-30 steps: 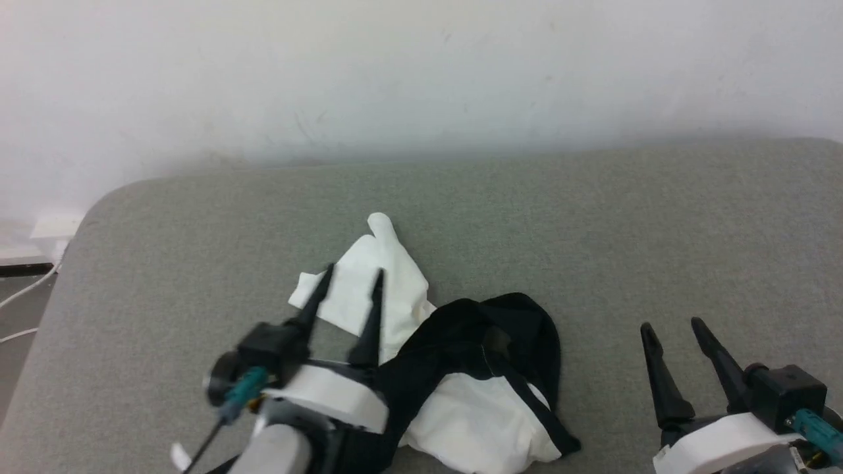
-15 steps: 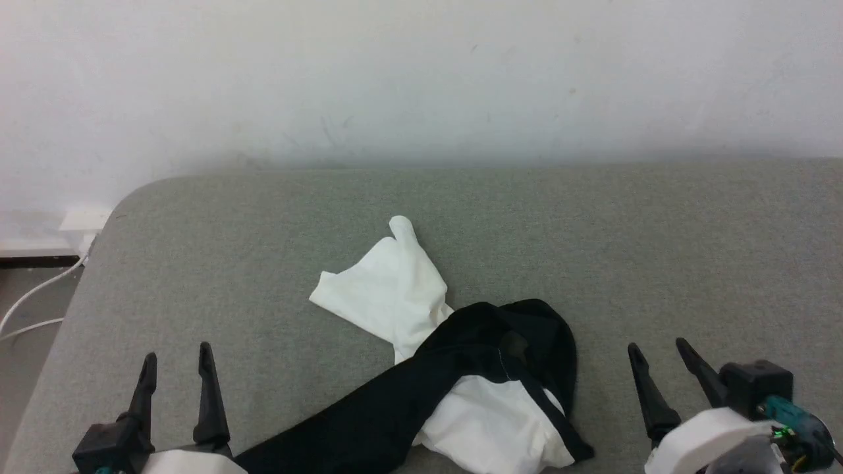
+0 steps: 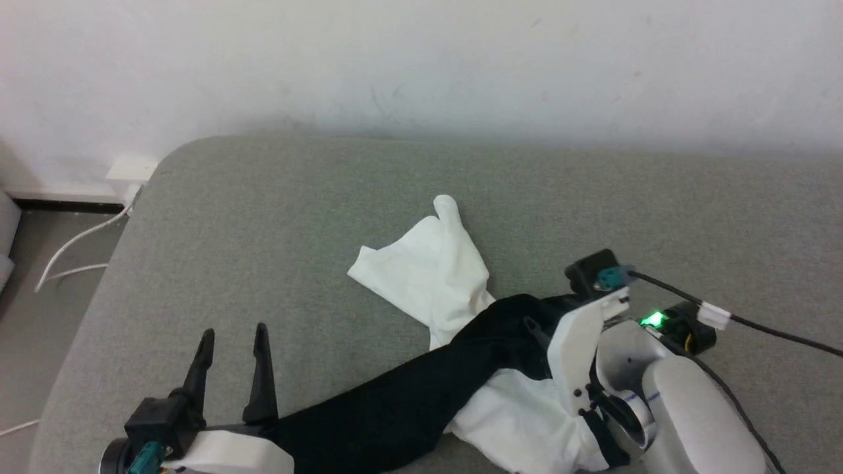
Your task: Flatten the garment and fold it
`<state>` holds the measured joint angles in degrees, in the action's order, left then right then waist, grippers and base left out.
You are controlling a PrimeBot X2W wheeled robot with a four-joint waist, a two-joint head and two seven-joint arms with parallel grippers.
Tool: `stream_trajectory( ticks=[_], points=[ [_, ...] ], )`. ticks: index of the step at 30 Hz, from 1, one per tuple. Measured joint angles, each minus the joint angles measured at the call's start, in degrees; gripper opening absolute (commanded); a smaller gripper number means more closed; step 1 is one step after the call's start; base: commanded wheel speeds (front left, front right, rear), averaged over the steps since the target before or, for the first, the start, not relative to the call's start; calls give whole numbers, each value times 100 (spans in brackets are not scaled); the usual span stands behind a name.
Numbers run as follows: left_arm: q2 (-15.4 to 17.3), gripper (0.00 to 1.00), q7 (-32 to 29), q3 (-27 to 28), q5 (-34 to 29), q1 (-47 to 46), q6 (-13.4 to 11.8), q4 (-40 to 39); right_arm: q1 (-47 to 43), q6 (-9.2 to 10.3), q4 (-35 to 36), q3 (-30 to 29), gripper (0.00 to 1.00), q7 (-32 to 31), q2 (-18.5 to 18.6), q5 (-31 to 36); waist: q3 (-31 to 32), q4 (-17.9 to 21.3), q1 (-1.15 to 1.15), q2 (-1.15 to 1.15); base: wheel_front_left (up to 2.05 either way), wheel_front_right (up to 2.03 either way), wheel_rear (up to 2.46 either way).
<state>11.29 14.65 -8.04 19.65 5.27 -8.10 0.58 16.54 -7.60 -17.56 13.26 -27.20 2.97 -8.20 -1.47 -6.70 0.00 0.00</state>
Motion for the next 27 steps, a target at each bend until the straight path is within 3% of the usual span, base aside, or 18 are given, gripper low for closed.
stream_trajectory(
  ticks=[5,6,7,8,9,14,17,23,27],
  points=[
    [-53,100,1,-55,0,-137,100,110,528,-1,-582,355,100,-733,146,41,-156,-140,1,0,0,0,0],
    [-65,100,1,-56,0,-137,101,130,588,-1,-709,372,87,-878,161,40,-186,-154,0,0,0,0,0],
    [-78,100,1,-55,0,-139,102,147,634,-1,-826,381,53,-1013,171,14,-214,-165,1,0,0,0,0],
    [-89,100,1,-60,0,-151,108,166,671,-1,-920,404,33,-1100,191,5,-239,-174,0,0,0,0,0],
    [-99,100,1,-65,0,-170,109,182,706,-1,-969,432,0,-1116,223,9,-260,-182,0,0,0,0,0],
    [-111,100,2,-27,0,-221,156,248,949,-1,-1027,391,0,-1056,323,-67,-295,-147,0,0,0,0,0],
    [-132,100,4,-16,-1,-221,157,268,988,-1,-893,1,0,-839,402,-110,-268,-95,0,0,0,0,0],
    [-170,100,8,48,-2,-215,157,277,719,-1,-299,-1833,0,-409,469,-91,-179,50,0,0,0,0,0],
    [-186,100,8,76,-2,-199,157,283,67,-1,180,-3137,0,-213,254,-4,-143,193,0,0,0,0,0]
  ],
)
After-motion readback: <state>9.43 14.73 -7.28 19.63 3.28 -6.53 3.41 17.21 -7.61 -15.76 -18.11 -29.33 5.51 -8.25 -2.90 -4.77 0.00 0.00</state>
